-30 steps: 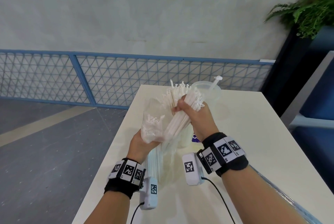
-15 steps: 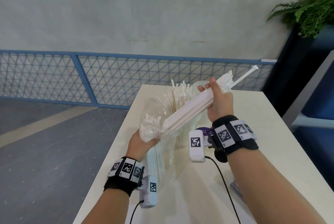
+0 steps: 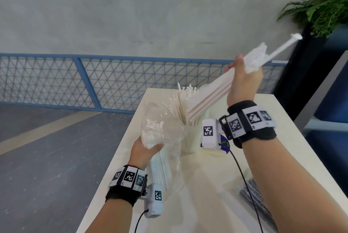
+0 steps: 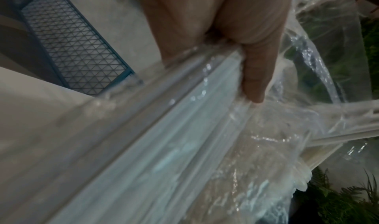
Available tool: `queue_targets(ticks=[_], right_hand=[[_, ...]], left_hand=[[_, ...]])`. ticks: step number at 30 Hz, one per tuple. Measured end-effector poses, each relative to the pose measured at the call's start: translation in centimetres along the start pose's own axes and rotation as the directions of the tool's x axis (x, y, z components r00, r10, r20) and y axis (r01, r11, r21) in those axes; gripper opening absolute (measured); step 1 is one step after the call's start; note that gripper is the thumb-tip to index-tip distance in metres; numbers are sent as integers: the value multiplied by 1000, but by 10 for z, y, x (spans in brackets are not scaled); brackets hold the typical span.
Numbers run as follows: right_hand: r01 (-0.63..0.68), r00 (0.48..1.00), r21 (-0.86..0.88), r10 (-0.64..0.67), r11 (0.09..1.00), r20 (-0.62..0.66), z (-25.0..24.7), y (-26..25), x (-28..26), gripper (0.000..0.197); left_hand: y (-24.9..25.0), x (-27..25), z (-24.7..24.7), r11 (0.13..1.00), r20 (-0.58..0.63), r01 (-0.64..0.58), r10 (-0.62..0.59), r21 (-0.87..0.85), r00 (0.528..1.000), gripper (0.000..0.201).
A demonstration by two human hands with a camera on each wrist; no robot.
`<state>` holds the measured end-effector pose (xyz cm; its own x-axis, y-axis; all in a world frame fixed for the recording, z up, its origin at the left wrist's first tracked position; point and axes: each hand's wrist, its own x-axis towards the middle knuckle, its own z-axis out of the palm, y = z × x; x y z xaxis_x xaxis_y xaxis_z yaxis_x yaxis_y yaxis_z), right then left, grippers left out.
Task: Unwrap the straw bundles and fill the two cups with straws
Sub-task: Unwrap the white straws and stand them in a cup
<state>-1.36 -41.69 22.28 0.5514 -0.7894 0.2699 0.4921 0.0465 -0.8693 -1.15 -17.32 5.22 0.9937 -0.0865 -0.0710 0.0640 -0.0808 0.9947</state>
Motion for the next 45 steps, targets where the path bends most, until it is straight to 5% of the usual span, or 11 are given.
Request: queue_targets(ticks=[4, 7, 11, 14, 17, 20, 25, 29, 32, 36, 45], right_hand=[[48, 980, -275, 9, 960, 201, 14, 22, -19, 12], [62, 960, -447, 69, 892, 273, 14, 44, -30, 29], [242, 924, -328, -114, 913, 364, 13, 55, -39, 53], [477, 821, -395, -238, 785, 518, 15, 68, -37, 28], [572, 743, -470, -182, 672, 644, 12, 93, -34, 24], [596, 736, -529, -148, 604, 661, 6, 111, -36, 26], [592, 734, -634, -8, 498, 679, 3, 113, -37, 32], [611, 763, -450, -334, 651, 553, -6, 89, -63, 26], [552, 692, -390, -145, 737, 707, -18, 82, -89, 10], [460, 599, -522, 184, 718, 780, -27, 95, -111, 20], [359, 460, -606, 431, 710, 777, -27, 101, -116, 63]], left_hand=[[4, -3, 5, 1000, 21, -13, 13, -10, 1000, 38], [4, -5, 7, 1000, 43, -12, 13, -27, 999, 44], [2, -6, 7, 999, 75, -14, 16, -33, 997, 74], [1, -5, 6, 999, 75, -11, 14, -37, 997, 75], [0, -4, 6, 999, 81, -10, 13, -35, 997, 54], [0, -4, 7, 999, 84, -15, 19, -42, 996, 39], [-1, -5, 6, 997, 83, -38, 43, -63, 996, 45], [0, -7, 6, 996, 91, -47, 53, -70, 994, 39], [0, -7, 7, 997, 73, -54, 58, -61, 996, 38], [0, -9, 9, 997, 91, -65, 69, -43, 993, 38], [8, -19, 11, 992, 277, -118, 123, -34, 953, 53]])
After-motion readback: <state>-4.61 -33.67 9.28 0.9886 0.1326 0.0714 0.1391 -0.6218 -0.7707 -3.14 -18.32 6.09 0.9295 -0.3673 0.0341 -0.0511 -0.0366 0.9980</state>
